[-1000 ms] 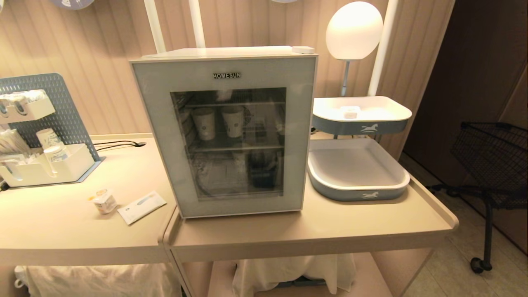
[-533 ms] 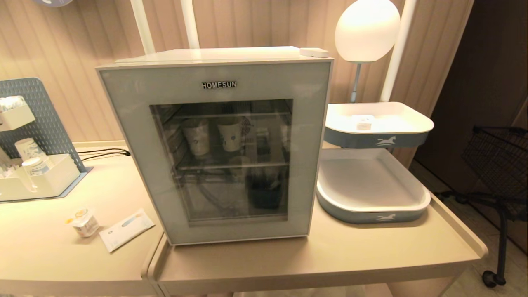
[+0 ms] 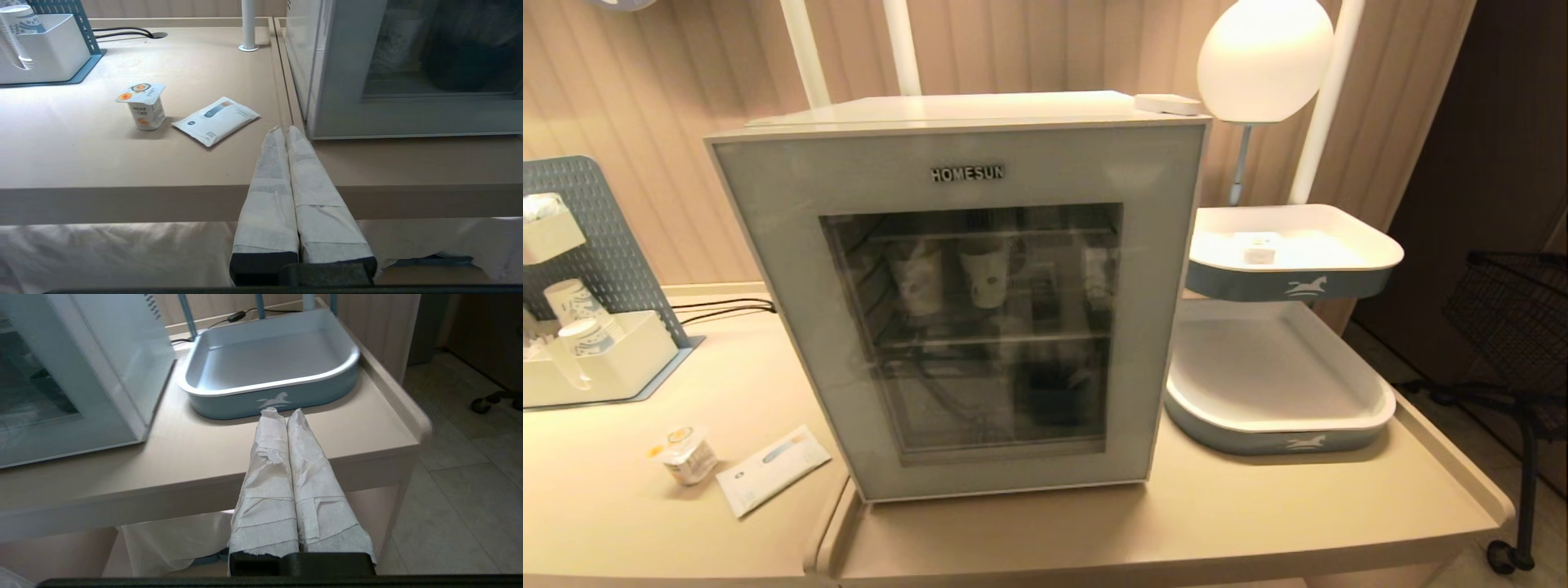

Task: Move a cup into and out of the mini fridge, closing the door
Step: Open the freezer door

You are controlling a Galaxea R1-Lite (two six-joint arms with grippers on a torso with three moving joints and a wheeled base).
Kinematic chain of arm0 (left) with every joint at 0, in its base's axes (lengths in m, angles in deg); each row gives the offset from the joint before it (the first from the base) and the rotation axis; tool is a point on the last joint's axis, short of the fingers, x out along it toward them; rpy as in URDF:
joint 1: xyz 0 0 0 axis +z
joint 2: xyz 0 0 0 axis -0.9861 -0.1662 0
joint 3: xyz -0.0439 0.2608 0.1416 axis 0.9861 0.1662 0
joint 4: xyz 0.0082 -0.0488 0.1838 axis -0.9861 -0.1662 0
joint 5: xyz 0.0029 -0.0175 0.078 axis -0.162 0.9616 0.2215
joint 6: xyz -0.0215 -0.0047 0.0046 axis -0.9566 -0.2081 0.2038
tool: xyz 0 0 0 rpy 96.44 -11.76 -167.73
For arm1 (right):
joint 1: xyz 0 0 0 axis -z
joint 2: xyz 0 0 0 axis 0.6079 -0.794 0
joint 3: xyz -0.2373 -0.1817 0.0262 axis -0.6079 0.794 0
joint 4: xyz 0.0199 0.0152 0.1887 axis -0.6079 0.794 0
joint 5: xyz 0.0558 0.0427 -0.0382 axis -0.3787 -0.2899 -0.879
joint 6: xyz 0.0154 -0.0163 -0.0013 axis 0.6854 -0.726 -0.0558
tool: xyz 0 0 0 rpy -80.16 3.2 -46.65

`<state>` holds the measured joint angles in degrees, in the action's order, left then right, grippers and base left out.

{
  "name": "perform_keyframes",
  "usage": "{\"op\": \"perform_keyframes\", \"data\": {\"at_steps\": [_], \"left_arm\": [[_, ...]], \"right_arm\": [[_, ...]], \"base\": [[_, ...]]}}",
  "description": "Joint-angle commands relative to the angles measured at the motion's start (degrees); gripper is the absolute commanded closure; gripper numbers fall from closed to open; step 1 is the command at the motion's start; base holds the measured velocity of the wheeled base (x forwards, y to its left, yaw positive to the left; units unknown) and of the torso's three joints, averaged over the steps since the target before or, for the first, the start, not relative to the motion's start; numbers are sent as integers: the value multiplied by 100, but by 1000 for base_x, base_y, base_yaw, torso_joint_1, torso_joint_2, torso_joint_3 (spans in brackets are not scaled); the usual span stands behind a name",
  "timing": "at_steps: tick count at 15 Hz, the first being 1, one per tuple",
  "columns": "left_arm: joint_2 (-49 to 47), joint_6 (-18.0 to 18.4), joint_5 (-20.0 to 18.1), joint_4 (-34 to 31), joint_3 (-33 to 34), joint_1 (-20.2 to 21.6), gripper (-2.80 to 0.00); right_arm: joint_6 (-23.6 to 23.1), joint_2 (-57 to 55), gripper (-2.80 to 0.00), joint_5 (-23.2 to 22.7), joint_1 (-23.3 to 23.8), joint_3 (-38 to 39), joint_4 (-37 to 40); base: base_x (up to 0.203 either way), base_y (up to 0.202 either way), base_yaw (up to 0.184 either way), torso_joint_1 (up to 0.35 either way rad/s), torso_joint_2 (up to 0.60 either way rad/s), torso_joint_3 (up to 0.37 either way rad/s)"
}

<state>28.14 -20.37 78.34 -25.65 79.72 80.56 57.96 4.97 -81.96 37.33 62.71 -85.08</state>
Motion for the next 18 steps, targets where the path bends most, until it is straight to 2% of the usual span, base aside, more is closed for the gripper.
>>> {"op": "perform_keyframes", "data": {"at_steps": [1,7,12,15,18], "left_arm": [[2,-3,0,0,4,5,0],[2,-3,4,-8,0,5,0],[2,15,4,0,0,5,0],[2,-3,4,0,0,5,0],[2,5,2,0,1,5,0]], "right_arm": [[4,-6,0,0,-7,-3,-1],[4,-4,0,9,-7,-3,-1],[4,-13,0,10,-7,-3,7],[4,-12,0,11,-7,-3,7],[4,-4,0,9,-7,-3,-1]], "base": [[0,184,-3,6,2,6],[0,167,-3,3,2,3],[0,0,0,0,0,0],[-147,0,6,1,-1,6],[-20,0,2,-2,-3,2]]}}
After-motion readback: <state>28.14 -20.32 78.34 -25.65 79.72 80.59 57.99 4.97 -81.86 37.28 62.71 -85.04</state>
